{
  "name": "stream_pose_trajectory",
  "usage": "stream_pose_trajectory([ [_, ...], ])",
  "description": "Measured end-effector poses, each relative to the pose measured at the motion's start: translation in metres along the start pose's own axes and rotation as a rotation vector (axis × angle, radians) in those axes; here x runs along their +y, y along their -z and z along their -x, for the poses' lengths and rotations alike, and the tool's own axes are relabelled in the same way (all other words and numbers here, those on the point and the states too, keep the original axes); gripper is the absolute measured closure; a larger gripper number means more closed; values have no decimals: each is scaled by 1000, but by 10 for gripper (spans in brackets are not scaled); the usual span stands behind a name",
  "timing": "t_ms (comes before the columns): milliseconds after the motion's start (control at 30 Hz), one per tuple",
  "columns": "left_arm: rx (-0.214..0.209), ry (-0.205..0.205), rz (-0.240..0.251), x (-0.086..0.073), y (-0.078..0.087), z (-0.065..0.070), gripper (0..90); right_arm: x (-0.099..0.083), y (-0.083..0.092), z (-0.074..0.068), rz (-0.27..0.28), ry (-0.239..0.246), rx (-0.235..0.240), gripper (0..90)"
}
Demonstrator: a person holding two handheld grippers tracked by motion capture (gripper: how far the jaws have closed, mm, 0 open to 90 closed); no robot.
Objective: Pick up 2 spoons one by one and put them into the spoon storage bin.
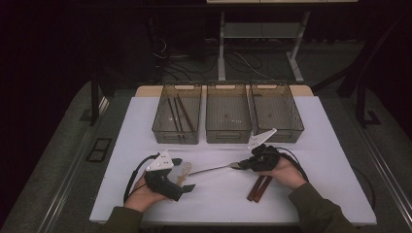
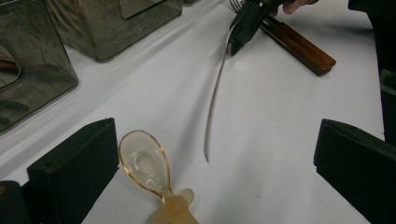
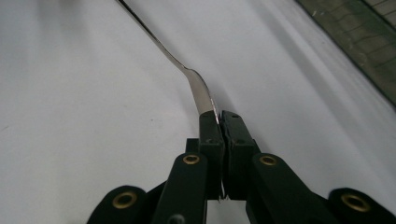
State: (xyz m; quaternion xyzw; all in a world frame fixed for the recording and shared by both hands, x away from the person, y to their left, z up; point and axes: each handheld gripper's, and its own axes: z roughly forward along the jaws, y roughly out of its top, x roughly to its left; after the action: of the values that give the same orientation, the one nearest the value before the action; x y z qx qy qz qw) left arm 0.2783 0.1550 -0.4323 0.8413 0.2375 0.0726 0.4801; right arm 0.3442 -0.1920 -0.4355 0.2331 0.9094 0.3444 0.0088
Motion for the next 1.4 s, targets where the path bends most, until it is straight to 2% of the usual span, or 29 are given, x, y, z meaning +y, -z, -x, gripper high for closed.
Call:
stream_pose_trajectory([
  [33,1,0,0,0,0,0,0,0,1,-1,6,-15,-2,878],
  [200,0,-1,0,0,0,0,0,1,8,2,22,-25,-40,879],
  [500,0,0,-1,0,0,0,0,4,28,7,92,-58,-112,878],
  [900,0,10,-3,0,-2,0,0,22,51,20,192,-143,-207,879],
  [1067,-1,10,-7,0,-1,-1,0,31,54,31,220,-183,-243,879],
  [1400,-5,8,-5,0,-2,-1,0,47,46,53,223,-251,-326,879],
])
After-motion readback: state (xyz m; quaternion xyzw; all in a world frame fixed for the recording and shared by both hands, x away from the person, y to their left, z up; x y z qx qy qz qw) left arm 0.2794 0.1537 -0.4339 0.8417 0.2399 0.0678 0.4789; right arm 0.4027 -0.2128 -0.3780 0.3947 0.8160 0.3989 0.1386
